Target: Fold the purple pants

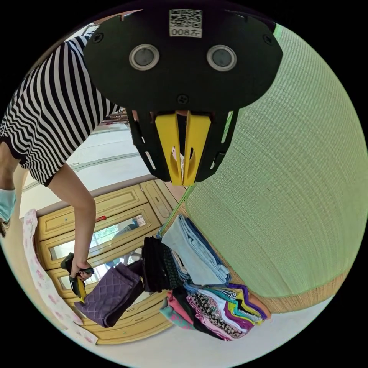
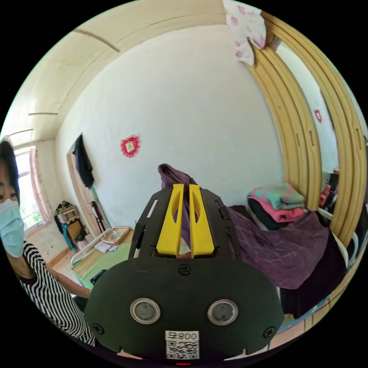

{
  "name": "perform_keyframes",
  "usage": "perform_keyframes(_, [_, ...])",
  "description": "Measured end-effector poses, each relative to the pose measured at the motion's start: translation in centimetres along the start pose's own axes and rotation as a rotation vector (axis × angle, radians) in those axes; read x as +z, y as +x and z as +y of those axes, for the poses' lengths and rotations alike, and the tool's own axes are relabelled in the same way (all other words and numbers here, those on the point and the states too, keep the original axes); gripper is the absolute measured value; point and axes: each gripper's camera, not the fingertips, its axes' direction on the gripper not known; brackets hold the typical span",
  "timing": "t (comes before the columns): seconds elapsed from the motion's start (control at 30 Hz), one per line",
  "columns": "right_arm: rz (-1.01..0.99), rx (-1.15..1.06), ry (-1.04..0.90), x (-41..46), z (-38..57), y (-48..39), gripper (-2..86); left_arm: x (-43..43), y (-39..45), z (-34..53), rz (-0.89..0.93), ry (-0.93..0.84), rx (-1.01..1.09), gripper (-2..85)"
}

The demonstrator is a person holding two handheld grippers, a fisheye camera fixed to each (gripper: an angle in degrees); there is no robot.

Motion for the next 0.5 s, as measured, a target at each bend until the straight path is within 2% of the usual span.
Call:
perform_keyframes(0.2, [-0.161, -0.066, -0.030, 3.5, 0.6, -9.1, 2.1, -10.1, 1.5, 12.5, 0.003, 0.183, -0.040, 0.5])
perform_keyframes(0.5, [-0.380, -0.022, -0.068, 9.7, 6.1, -18.4, 2.1, -23.7, 4.0, 31.6, -0.084, 0.430, -0.074, 5.1])
